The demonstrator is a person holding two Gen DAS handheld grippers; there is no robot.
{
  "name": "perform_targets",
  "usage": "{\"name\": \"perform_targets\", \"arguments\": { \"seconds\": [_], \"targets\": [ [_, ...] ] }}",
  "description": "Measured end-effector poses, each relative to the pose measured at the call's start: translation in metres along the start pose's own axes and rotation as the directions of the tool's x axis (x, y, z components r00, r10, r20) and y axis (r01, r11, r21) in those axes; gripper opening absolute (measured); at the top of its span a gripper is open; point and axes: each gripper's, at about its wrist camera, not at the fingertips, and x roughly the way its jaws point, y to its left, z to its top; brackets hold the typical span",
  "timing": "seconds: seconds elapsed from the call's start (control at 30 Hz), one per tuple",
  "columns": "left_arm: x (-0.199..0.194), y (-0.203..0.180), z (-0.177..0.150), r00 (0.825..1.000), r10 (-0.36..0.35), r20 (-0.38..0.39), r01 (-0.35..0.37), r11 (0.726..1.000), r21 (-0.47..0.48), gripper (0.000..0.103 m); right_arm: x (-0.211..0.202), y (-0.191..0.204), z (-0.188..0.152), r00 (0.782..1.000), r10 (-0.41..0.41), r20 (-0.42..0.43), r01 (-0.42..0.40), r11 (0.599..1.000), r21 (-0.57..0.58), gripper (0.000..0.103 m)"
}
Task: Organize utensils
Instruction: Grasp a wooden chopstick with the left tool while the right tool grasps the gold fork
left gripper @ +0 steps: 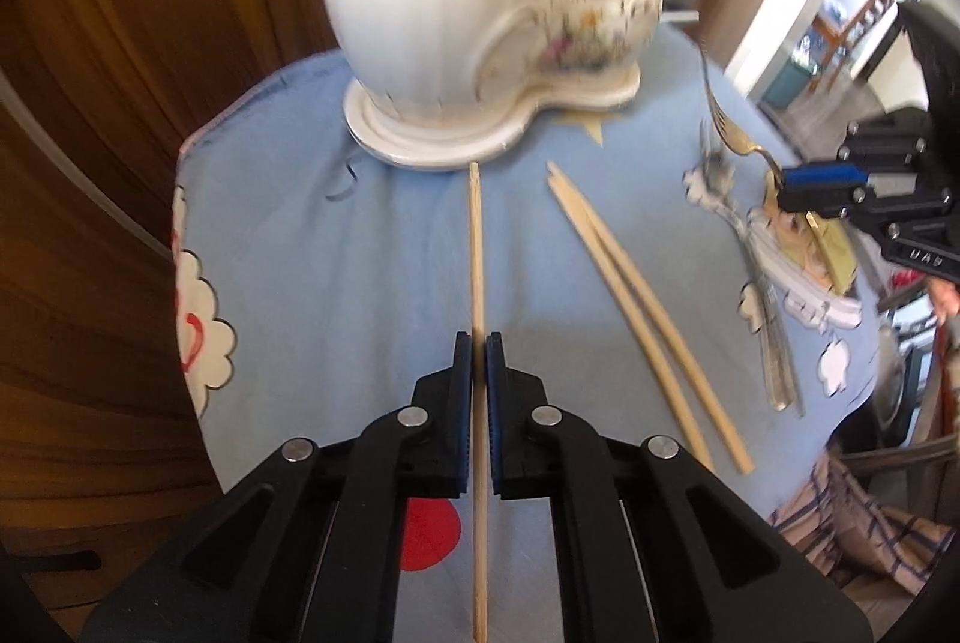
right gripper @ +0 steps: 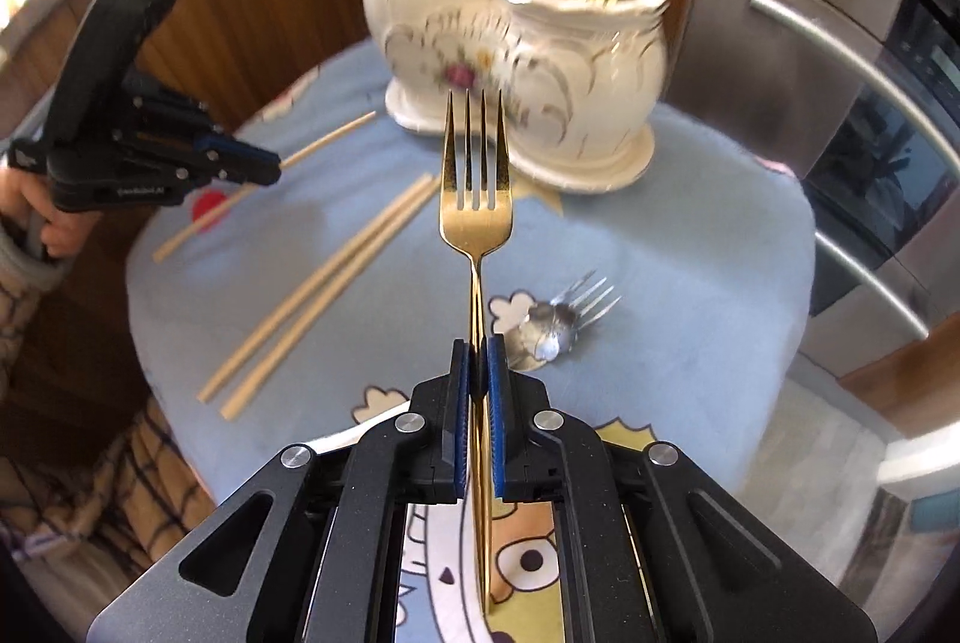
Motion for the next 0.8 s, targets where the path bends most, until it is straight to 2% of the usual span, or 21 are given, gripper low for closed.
{"name": "perform_targets", "arguments": {
  "seconds": [0.17, 0.27, 0.43, 0.53, 0.67, 0.8],
  "targets": [
    [-0.03, 0.005, -0.002, 0.991, -0.03, 0.13, 0.037, 0.998, -0.059, 0.004, -0.016, -0.004, -0.006, 0.996, -0.004, 0.088, 0.0, 0.999, 0.041, 0.007],
    [-0.047, 0.006, -0.007, 0.974, -0.049, 0.223, 0.07, 0.994, -0.089, 0.004, -0.023, -0.002, -0.006, 0.991, -0.006, 0.135, -0.002, 0.998, 0.058, 0.007],
    [-0.068, 0.004, -0.012, 0.925, -0.041, 0.378, 0.1, 0.985, -0.138, 0.004, -0.027, 0.004, -0.01, 0.983, -0.02, 0.185, 0.007, 0.998, 0.07, 0.007],
    [-0.075, 0.006, -0.014, 0.897, -0.028, 0.441, 0.11, 0.981, -0.161, 0.004, -0.029, 0.005, -0.013, 0.979, -0.02, 0.205, 0.003, 0.997, 0.082, 0.007],
    [-0.082, 0.007, -0.011, 0.869, -0.003, 0.495, 0.103, 0.979, -0.175, 0.004, -0.034, 0.005, -0.015, 0.973, -0.032, 0.227, 0.011, 0.996, 0.091, 0.007],
    [-0.087, 0.004, -0.003, 0.852, 0.01, 0.523, 0.094, 0.981, -0.172, 0.004, -0.041, 0.002, -0.016, 0.968, -0.039, 0.249, 0.014, 0.995, 0.101, 0.007]
  ]
}}
